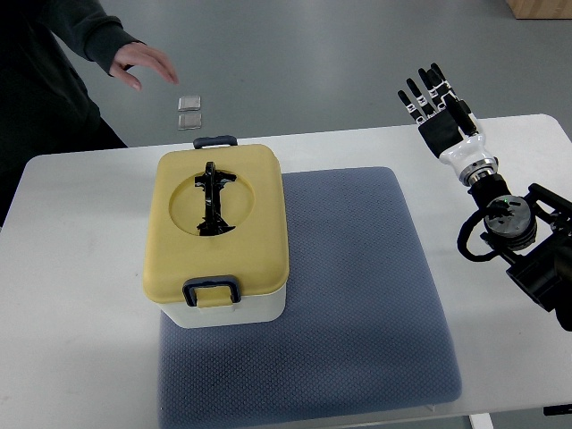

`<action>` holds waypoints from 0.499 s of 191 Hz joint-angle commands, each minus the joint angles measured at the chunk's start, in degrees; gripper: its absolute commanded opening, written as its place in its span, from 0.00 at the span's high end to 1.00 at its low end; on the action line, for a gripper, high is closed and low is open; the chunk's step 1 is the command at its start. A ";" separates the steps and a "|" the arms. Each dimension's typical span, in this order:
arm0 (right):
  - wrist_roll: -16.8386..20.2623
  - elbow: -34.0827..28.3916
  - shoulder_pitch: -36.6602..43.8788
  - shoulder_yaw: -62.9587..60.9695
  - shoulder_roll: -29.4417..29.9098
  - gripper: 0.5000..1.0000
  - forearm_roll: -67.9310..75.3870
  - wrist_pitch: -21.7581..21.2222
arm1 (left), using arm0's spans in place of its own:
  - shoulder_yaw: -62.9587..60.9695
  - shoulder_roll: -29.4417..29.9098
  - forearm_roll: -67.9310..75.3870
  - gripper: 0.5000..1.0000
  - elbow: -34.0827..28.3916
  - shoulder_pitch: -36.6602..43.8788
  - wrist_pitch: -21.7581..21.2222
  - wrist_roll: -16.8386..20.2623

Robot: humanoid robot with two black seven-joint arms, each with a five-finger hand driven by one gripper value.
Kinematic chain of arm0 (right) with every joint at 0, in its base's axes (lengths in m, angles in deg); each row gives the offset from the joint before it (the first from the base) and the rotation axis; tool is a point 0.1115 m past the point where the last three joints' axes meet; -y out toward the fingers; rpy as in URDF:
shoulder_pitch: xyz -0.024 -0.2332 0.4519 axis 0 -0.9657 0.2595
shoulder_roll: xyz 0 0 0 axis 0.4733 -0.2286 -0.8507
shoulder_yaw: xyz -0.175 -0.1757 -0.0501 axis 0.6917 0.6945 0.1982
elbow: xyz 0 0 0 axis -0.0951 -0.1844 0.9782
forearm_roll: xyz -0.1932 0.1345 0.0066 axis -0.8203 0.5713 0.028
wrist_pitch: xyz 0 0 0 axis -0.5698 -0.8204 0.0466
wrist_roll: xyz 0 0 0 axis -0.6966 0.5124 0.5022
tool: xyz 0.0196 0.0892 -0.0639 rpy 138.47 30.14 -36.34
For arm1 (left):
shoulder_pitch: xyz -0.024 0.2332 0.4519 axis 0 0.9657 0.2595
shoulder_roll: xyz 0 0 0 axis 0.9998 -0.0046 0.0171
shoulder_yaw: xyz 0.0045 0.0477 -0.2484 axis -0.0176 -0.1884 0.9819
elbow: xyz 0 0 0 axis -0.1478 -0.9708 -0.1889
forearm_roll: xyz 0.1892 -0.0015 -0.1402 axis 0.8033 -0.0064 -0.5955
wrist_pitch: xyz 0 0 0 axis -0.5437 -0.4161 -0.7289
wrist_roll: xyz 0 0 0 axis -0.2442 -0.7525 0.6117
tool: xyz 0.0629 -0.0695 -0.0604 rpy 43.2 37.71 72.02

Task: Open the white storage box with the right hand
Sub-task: 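Raise the right hand and begin moving it toward the box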

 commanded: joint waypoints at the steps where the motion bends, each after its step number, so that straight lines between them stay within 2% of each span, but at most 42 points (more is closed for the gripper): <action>1: 0.00 0.03 -0.09 0.00 0.01 0.14 0.00 -0.03 | 0.00 0.00 0.03 0.00 0.08 0.00 0.00 0.00; 57: 0.26 -0.06 0.62 0.09 -0.61 0.14 -1.49 -0.73 | 0.09 0.00 -0.06 0.00 0.08 0.00 0.00 0.00; 95: 0.53 -4.10 3.60 0.17 -3.86 0.14 -18.18 0.06 | 0.00 0.00 -0.06 0.00 0.17 0.00 0.00 0.09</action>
